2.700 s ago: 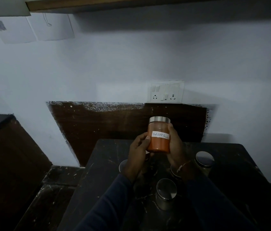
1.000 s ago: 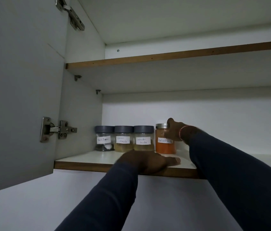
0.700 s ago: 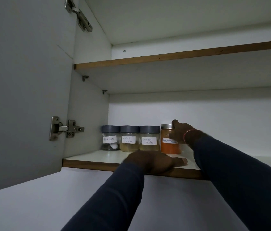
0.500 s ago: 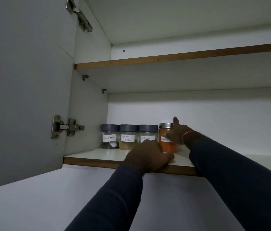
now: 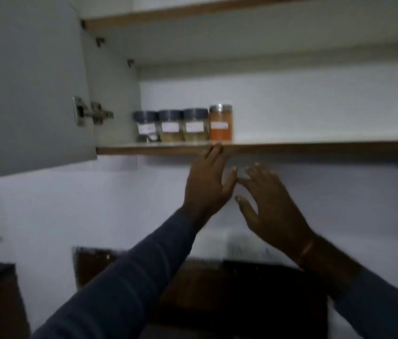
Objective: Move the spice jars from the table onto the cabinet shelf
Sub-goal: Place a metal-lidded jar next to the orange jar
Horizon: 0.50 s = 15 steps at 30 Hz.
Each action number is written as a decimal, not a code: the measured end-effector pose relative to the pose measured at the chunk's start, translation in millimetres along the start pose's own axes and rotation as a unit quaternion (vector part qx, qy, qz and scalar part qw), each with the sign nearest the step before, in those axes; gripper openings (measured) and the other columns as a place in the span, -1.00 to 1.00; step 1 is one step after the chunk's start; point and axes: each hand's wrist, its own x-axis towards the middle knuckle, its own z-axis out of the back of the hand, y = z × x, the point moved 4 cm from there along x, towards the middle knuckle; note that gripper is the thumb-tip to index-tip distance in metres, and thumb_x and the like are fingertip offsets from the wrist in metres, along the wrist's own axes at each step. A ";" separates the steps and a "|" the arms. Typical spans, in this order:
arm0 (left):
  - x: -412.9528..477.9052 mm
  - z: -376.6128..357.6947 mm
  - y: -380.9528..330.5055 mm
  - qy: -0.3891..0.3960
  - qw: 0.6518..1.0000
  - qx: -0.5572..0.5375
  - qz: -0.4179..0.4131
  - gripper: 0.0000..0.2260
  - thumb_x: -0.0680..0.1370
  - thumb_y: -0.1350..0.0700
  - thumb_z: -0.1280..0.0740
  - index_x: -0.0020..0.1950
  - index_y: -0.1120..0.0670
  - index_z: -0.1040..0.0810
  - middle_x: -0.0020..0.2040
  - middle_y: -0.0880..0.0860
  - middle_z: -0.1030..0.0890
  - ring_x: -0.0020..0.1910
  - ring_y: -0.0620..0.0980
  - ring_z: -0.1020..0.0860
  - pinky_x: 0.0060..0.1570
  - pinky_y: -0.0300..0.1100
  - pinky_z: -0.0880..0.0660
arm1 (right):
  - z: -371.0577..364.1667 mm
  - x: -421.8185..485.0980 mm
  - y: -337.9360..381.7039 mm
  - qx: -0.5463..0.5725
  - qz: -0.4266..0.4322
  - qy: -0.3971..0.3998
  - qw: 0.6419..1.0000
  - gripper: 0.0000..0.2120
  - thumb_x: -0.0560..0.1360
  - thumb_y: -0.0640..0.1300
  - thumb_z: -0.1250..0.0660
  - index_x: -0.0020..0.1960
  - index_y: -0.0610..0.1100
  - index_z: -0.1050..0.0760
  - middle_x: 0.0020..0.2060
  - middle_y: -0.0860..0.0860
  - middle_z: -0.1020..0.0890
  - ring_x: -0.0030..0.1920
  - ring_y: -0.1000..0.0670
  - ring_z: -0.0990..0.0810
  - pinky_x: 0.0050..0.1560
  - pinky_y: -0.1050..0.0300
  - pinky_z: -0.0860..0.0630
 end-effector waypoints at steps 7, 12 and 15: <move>-341.2 -72.3 -77.9 0.352 0.869 -0.212 0.276 -0.75 0.58 -0.02 -0.23 0.15 0.02 -0.60 0.07 0.00 -0.67 0.07 -0.04 -0.61 0.12 -0.18 -0.48 | -83.8 -301.1 -5.9 0.156 -0.263 0.332 0.892 -0.60 0.55 -0.09 -0.34 0.37 -0.14 -0.48 0.39 -0.09 -0.46 0.44 -0.05 -0.36 0.45 0.22 -0.16; -450.1 -58.8 -124.7 0.347 0.833 -0.203 0.379 -0.79 0.58 -0.04 -0.21 0.19 -0.15 -0.52 0.12 -0.24 -0.58 0.12 -0.32 -0.50 0.22 -0.20 -0.41 | -101.4 -428.1 22.1 0.149 -0.358 0.392 0.834 -0.45 0.54 0.07 -0.29 0.49 0.02 -0.26 0.50 0.02 -0.26 0.51 0.05 -0.19 0.47 0.26 -0.04; -471.1 -55.0 -133.0 0.354 0.765 -0.249 0.478 -0.75 0.60 0.09 -0.25 0.26 -0.07 -0.52 0.16 -0.12 -0.61 0.16 -0.22 -0.54 0.24 -0.16 -0.44 | -108.1 -457.1 39.4 0.108 -0.356 0.405 0.835 -0.32 0.54 0.08 -0.27 0.57 0.05 -0.06 0.58 0.00 -0.03 0.57 0.02 -0.02 0.52 0.16 0.03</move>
